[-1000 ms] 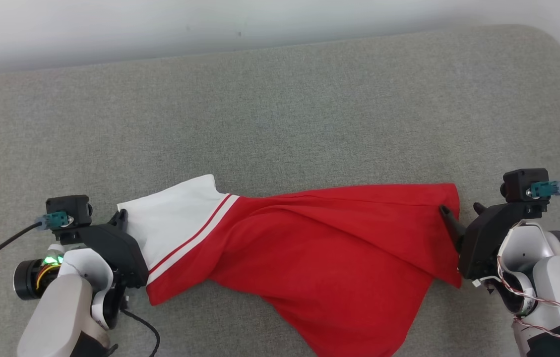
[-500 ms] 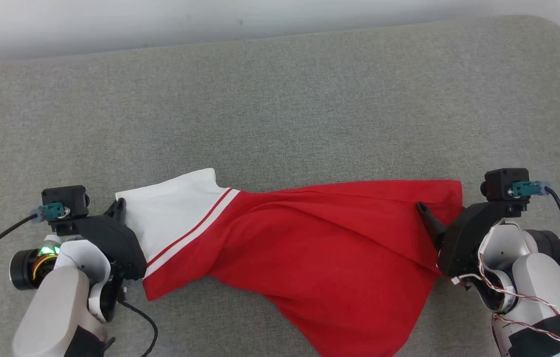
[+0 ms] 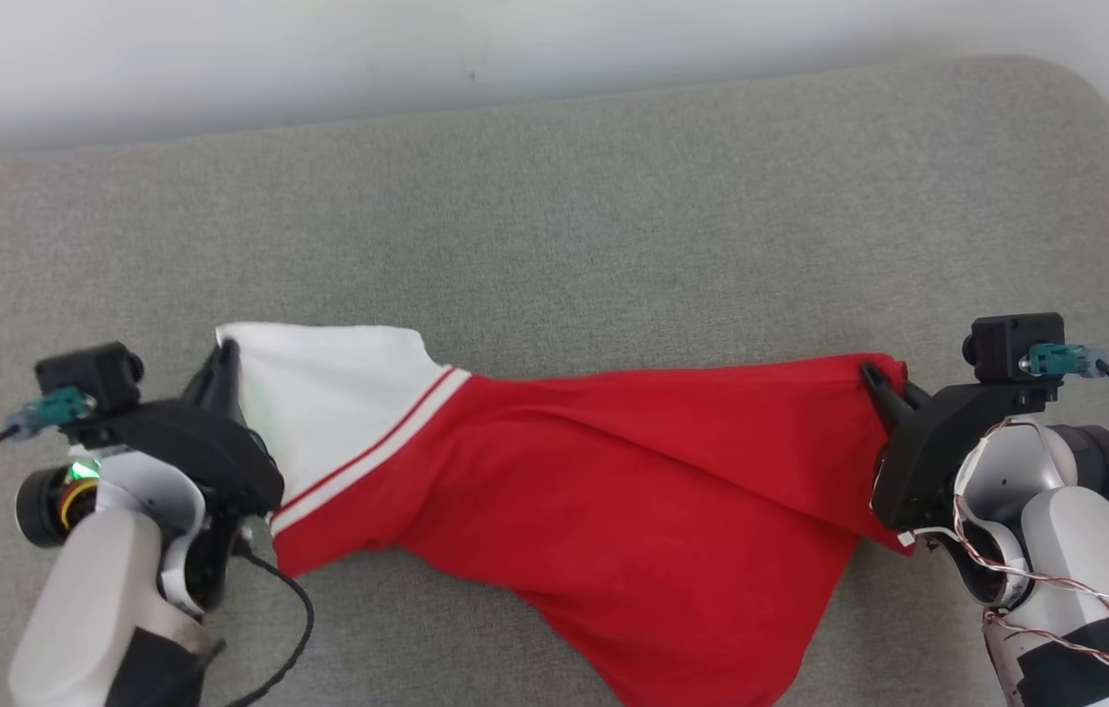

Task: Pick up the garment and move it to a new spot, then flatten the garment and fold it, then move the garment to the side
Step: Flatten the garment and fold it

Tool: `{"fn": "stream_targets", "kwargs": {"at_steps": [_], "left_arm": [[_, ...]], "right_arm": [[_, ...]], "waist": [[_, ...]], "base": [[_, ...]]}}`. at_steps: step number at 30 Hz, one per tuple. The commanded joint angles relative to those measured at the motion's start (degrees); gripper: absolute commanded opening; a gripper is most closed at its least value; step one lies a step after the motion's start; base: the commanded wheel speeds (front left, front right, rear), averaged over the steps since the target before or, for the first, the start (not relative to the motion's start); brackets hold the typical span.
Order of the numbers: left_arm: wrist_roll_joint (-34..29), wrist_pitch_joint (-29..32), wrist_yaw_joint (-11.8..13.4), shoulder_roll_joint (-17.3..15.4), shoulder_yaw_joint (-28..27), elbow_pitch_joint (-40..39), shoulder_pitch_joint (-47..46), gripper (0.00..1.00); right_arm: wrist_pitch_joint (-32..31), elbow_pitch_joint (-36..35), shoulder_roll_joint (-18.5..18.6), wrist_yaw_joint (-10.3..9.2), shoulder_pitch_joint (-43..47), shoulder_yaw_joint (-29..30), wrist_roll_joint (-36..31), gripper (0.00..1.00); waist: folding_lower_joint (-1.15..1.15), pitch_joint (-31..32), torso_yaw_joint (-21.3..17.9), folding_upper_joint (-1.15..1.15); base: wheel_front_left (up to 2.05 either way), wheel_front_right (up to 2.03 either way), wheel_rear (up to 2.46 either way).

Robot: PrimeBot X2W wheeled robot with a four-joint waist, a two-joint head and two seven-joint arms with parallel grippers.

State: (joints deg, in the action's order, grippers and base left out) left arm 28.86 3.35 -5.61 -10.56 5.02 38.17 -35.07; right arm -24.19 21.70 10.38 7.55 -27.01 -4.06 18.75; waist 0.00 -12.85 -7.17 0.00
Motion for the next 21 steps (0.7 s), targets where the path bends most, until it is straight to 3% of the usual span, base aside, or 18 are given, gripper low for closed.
{"fn": "stream_targets", "kwargs": {"at_steps": [1,4,11,15,21], "left_arm": [[1.68,-0.95,-0.47,-0.05,-0.87,-1.11,-1.03,0.0],[5.26,-1.62,-1.47,0.08,-1.82,-4.16,-2.41,0.0],[12.25,-0.08,-1.86,-1.68,-2.37,-11.52,-7.62,0.0],[15.09,1.54,-1.89,-2.53,-2.56,-14.65,-12.41,0.0],[16.17,2.66,-1.69,-3.01,-2.8,-17.91,-21.72,0.0]], "right_arm": [[0.14,-0.84,0.61,-0.13,0.45,-0.32,0.97,0.0],[0.35,-3.45,1.76,-0.13,0.44,-2.2,3.46,0.0],[0.79,-10.07,8.78,-0.13,-2.9,-10.18,10.66,0.0],[1.81,-12.97,12.77,-0.13,-8.53,-14.97,14.17,0.0],[6.07,-12.94,15.34,-0.13,-21.18,-20.52,19.15,0.0]], "waist": [[0.0,1.13,-0.22,0.0],[0.0,2.21,-0.25,0.0],[0.0,2.86,-0.01,0.0],[0.0,1.45,-0.28,0.0],[0.0,-3.51,-1.44,0.0]], "base": [[0.0,0.0,0.0],[0.0,0.0,0.0],[0.0,0.0,0.0],[0.0,0.0,0.0],[0.0,0.0,0.0]]}}
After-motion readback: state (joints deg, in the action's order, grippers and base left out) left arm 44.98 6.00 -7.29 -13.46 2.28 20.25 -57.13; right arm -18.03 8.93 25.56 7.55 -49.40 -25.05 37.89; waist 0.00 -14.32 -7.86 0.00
